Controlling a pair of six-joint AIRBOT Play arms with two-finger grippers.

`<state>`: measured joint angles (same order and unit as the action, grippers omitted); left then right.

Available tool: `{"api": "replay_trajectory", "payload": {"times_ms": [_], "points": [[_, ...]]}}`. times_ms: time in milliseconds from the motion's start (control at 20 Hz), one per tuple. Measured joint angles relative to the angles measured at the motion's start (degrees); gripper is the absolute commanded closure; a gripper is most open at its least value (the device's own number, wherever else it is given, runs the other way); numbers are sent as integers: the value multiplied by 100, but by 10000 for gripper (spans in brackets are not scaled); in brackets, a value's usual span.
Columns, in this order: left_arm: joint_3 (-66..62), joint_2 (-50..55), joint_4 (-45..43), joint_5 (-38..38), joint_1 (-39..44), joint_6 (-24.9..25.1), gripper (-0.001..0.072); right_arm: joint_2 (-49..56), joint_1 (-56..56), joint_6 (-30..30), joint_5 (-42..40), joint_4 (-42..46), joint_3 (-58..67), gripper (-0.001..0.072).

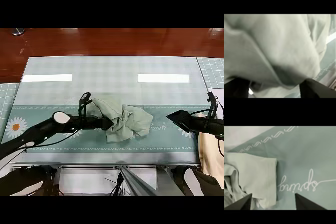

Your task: Fold the shirts.

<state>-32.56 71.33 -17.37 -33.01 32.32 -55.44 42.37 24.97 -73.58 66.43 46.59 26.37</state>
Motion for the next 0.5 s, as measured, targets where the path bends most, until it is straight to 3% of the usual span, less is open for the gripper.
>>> {"api": "replay_trajectory", "payload": {"times_ms": [50, 150, 500], "points": [[-160, 131, 24, -107, 11, 42, 360, 0, 0, 0, 28, 13, -4, 95], [-413, 308, 37, -310, 28, 138, 685, 0, 0, 2, 79, 96, -11, 95], [-682, 476, 44, -925, -63, 341, 685, 136, -35, -63, 149, 284, -142, 96]]}}
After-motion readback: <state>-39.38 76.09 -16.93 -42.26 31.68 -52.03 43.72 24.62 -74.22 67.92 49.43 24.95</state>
